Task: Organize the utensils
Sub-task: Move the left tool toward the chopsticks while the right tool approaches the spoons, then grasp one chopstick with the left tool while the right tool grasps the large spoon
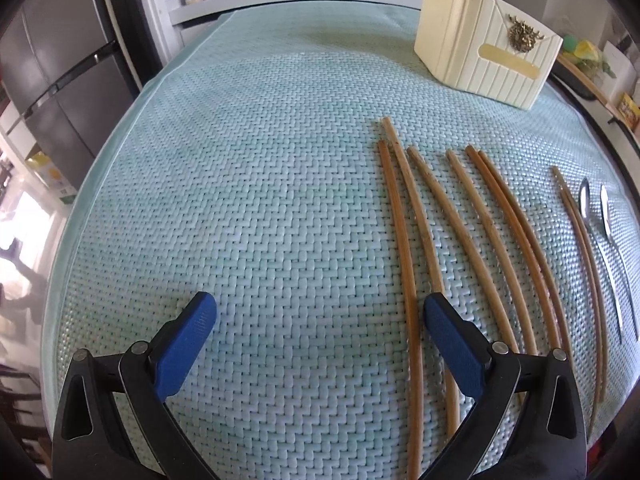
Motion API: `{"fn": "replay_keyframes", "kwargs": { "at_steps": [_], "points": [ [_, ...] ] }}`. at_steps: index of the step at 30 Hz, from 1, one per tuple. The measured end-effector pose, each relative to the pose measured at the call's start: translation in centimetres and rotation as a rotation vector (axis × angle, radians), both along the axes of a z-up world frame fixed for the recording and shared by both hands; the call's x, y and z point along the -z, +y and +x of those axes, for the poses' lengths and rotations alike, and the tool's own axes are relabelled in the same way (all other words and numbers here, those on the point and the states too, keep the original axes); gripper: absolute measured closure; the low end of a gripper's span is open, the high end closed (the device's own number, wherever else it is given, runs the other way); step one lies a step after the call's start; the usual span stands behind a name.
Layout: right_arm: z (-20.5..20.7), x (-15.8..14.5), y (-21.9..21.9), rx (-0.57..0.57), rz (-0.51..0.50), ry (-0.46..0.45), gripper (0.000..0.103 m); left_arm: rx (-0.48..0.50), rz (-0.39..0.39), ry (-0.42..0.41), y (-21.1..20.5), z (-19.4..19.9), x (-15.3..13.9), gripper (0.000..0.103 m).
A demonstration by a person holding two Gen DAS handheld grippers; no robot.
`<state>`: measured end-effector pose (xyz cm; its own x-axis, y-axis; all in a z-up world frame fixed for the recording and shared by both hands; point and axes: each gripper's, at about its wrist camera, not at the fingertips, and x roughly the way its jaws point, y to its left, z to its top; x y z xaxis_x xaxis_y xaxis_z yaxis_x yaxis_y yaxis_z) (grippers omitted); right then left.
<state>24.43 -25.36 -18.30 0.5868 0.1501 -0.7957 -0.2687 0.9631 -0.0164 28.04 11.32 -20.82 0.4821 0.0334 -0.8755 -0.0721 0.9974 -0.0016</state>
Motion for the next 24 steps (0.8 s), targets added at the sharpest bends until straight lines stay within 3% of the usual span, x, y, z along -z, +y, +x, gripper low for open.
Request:
{"fn": "replay_keyframes", "kwargs": {
  "at_steps": [3,5,8,10,15,18,24],
  "points": [
    [1.8,1.5,0.3,-0.042,-0.015,0.050,0.001,0.018,-0.001,0.011,0.1,1.3,0.0,0.000],
    [3.0,2.3,0.8,-0.064,-0.039,0.071,0.008,0.028,-0.008,0.007,0.3,2.1,0.1,0.000],
    [4.4,3.1,1.5,-0.087,-0.078,0.092,0.010,0.038,-0.008,0.001,0.3,3.0,0.2,0.000],
    [5.0,3.4,1.5,-0.089,-0.051,0.111,0.010,0.037,-0.007,0.006,0.6,3.7,0.2,0.000],
    [5.9,3.4,1.5,-0.097,-0.039,0.113,0.007,0.046,-0.006,-0.022,0.2,3.0,0.3,0.000],
    [7.1,3.6,1.5,-0.109,-0.035,0.115,0.000,0.046,-0.006,-0.030,0.3,3.2,0.3,0.000],
    [7.5,3.7,1.5,-0.112,-0.032,0.093,0.000,0.056,-0.008,-0.071,0.1,1.7,0.5,0.000]
  ]
}}
